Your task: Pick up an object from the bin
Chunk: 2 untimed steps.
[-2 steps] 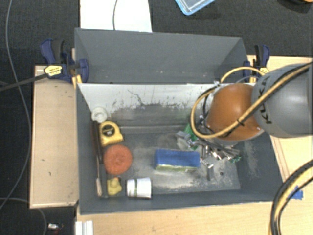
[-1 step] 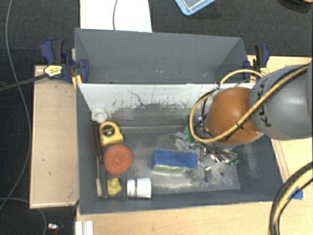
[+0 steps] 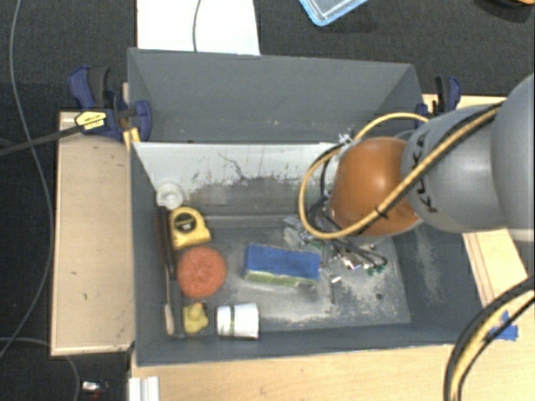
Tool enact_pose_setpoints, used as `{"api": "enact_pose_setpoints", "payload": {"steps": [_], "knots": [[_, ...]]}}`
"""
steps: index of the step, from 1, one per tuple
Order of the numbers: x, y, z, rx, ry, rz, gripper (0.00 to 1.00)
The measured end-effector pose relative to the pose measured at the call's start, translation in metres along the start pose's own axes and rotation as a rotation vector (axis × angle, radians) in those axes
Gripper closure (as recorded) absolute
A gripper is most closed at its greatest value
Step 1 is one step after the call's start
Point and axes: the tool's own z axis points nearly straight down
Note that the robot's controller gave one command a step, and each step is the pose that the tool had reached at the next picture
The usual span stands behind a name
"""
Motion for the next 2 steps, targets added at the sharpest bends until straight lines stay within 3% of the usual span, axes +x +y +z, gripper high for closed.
{"api": "enact_pose_setpoints", "payload": {"steps": [1,2], "knots": [[-0.0144,-0.0344,-0.0406,0.000,-0.001,0.248,1.00],[-0.0145,-0.0343,-0.0406,0.000,-0.001,0.246,0.00]]}}
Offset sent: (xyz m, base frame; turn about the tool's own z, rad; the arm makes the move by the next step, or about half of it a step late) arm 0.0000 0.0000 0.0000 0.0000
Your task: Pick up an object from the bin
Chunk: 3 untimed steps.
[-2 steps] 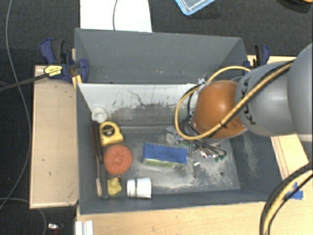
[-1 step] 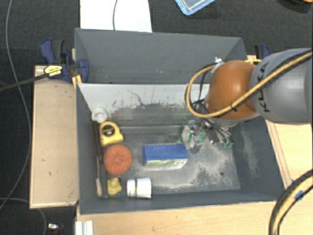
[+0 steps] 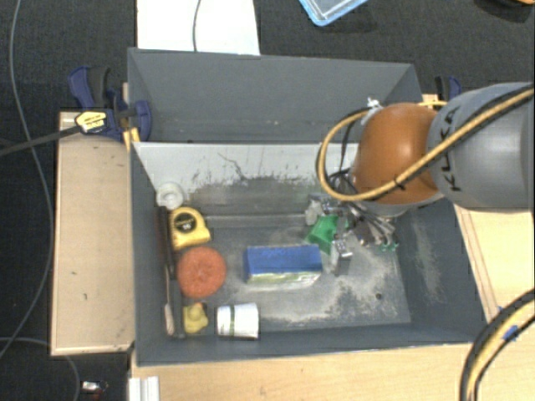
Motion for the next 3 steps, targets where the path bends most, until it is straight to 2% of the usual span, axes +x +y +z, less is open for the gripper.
{"api": "enact_pose_setpoints", "payload": {"steps": [1,2,3], "knots": [[0.000,0.000,0.000,0.000,0.000,-0.001,0.00],[0.012,0.052,0.028,0.001,-0.004,-0.079,0.00],[-0.014,0.105,0.017,0.001,-0.012,-0.149,1.00]]}}
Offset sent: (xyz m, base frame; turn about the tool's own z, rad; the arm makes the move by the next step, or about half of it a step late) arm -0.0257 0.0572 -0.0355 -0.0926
